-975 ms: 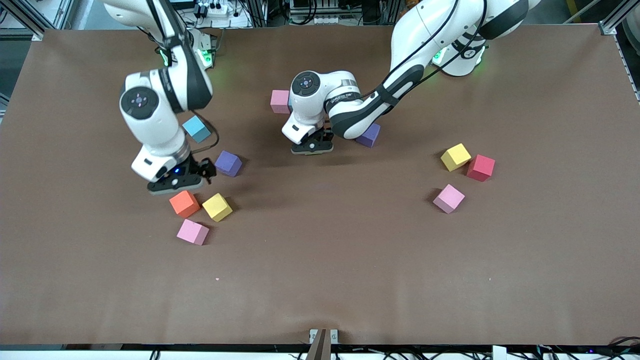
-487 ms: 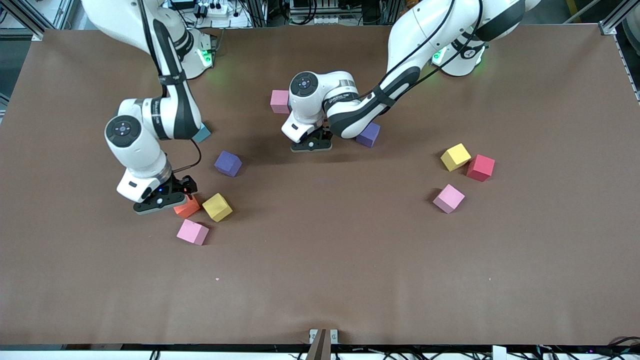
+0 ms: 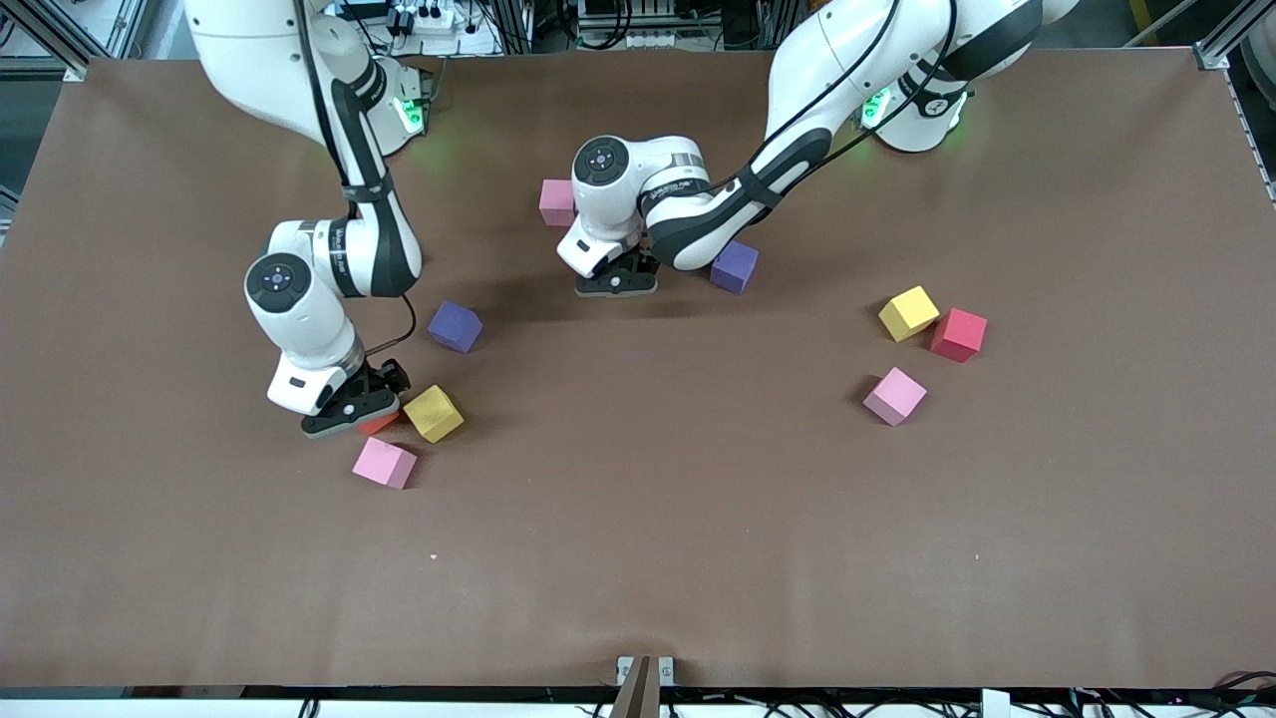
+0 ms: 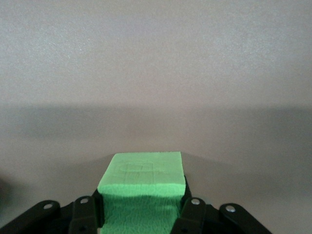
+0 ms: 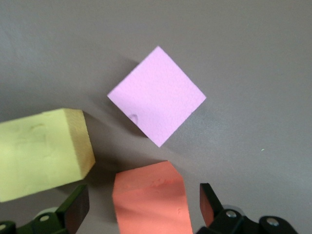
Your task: Form number 2 with 11 blocks
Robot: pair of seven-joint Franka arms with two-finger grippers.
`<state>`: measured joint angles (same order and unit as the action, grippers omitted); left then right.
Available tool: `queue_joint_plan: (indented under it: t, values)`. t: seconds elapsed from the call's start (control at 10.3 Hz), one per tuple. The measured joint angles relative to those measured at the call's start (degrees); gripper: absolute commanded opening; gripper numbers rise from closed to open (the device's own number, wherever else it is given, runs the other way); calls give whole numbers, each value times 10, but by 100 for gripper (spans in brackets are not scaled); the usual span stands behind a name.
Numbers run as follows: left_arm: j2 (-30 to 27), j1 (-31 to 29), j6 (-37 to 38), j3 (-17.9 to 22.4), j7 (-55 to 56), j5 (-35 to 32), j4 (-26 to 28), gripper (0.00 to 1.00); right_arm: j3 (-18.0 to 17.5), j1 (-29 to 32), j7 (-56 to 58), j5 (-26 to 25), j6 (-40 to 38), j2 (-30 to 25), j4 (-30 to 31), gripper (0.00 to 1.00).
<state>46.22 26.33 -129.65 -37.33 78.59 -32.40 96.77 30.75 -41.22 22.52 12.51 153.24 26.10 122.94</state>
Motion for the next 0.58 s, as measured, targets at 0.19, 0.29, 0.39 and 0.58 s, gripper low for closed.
queue_joint_plan:
  t: [0.19,0.29,0.39,0.58]
  values:
    - [1,1,0,0,0,0,2,100,-21,26,12,11,7,0,-1,100]
    - [1,0,0,2,0,0,3,100,-23,26,14,15,7,0,-1,100]
    - [1,-1,0,2,1,0,2,100,-24,26,17,18,7,0,-1,100]
    - [-2,-8,1,2,2,3,-2,100,-24,33,29,20,7,0,-1,100]
